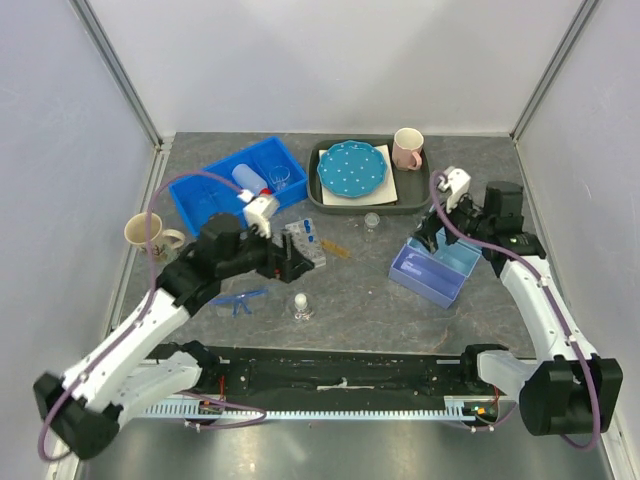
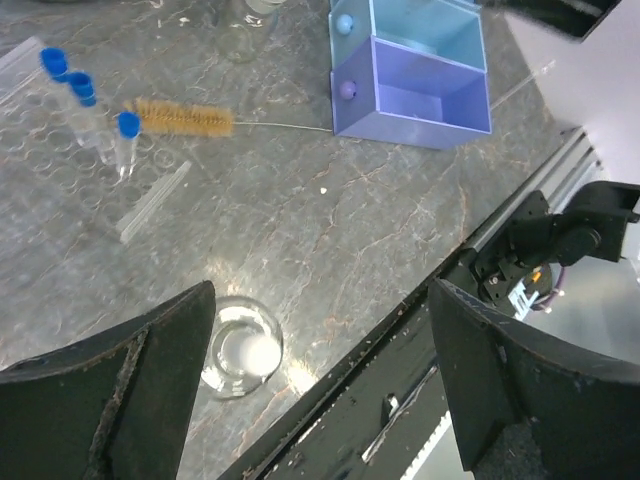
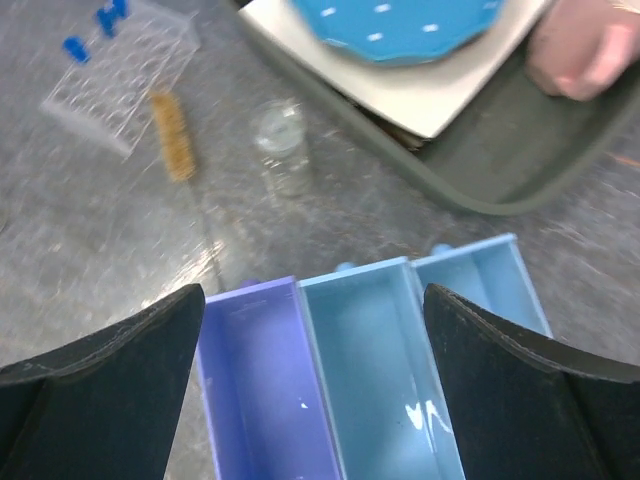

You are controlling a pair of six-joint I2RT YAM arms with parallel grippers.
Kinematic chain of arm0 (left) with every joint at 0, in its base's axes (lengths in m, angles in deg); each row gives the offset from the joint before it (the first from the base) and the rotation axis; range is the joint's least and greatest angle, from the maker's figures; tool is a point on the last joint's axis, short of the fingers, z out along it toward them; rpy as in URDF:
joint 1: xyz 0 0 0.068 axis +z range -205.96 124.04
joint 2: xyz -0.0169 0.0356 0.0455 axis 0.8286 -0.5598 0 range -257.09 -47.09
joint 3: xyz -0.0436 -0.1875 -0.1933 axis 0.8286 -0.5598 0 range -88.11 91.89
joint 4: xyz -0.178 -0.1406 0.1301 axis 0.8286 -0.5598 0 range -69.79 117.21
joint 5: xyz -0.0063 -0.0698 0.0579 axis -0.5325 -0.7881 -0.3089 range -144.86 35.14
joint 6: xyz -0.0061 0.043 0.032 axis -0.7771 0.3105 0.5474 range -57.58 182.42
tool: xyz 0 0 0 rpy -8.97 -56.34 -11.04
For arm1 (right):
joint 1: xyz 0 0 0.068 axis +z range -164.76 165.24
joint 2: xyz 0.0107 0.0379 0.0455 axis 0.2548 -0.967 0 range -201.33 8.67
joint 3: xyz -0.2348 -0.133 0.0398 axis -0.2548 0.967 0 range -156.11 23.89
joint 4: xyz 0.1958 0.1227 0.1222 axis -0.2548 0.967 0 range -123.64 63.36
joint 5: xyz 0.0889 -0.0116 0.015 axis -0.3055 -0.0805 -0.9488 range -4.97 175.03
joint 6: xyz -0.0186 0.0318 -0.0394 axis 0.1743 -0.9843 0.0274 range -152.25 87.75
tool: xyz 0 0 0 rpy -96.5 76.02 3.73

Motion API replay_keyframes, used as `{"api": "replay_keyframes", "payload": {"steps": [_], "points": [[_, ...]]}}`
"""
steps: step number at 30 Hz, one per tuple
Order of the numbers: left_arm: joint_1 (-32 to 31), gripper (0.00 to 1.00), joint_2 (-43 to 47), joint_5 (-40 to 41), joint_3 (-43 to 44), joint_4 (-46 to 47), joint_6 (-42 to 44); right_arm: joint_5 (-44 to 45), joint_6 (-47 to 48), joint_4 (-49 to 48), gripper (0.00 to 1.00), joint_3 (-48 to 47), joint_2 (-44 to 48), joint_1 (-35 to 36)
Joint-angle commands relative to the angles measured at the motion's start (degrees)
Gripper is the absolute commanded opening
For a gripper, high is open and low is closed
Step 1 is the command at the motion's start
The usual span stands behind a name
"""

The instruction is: Organize the chemistry lab equipment

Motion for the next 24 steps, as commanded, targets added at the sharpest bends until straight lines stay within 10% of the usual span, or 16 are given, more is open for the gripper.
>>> {"api": "replay_keyframes", "payload": {"steps": [1,24], "points": [[-8.82,0.92,-13.31,15.43,10.37,-0.90,-1.70,3.14,-12.02,-8.48,0.98,-0.21,0.49,-4.93],[-15.51,0.91,-74.67,19.15,70.49,-15.57,8.94,6.23,-15.12,-9.01,0.98,-1.00,1.90,-8.81]]}}
